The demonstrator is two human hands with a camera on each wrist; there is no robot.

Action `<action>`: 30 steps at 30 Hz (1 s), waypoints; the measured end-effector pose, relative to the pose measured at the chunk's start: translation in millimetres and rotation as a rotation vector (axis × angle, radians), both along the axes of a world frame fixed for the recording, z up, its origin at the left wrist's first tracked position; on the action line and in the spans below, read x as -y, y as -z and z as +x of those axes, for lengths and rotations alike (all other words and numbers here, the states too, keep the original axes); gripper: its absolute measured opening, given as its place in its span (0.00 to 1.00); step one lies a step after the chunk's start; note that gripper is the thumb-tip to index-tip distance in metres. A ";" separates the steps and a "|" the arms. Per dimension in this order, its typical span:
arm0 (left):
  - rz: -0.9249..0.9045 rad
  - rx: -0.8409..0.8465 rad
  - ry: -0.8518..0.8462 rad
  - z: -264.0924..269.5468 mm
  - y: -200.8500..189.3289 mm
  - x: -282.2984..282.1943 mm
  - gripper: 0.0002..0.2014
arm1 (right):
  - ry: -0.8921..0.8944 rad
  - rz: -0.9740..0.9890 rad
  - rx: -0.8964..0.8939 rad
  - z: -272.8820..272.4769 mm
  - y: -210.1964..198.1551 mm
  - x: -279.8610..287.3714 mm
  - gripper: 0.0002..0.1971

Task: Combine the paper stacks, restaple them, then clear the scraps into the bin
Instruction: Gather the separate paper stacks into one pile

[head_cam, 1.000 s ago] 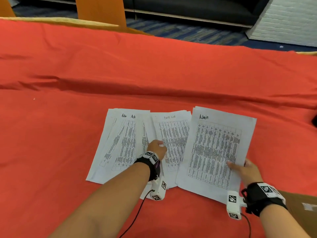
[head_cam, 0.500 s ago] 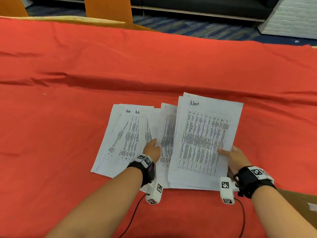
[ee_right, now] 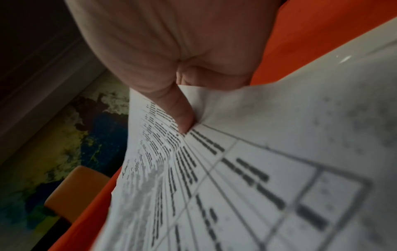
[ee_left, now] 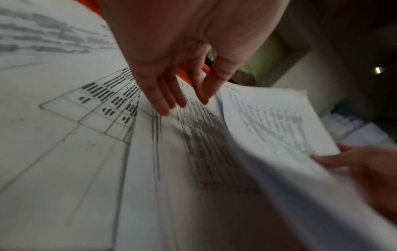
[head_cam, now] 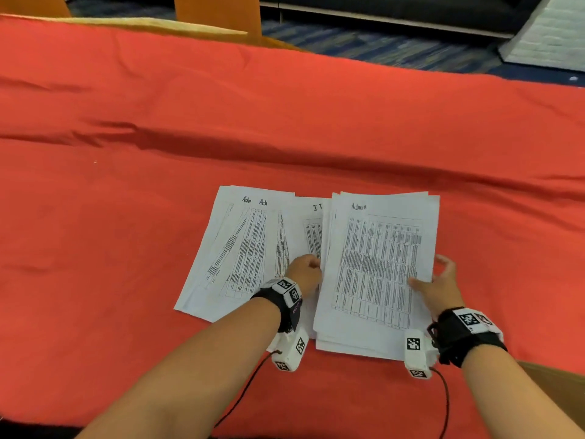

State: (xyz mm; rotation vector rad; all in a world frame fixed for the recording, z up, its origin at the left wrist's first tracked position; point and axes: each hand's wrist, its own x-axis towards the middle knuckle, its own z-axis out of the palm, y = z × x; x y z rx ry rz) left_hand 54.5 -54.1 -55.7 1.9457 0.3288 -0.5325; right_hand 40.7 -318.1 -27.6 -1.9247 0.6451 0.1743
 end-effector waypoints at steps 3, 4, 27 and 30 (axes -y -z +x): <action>0.260 0.023 -0.063 7.8 8.8 1.9 0.10 | 0.004 -0.051 -0.002 -3.0 -9.0 14.3 0.24; 0.284 -0.003 -0.076 10.7 13.1 3.4 0.12 | 0.009 -0.059 0.009 -3.9 -9.6 19.2 0.22; 0.284 -0.116 -0.093 23.4 18.9 21.4 0.38 | 0.045 0.002 -0.029 1.5 8.5 37.1 0.19; 0.338 -0.162 -0.016 25.6 15.3 27.3 0.46 | 0.046 0.003 -0.033 -0.6 14.1 39.0 0.20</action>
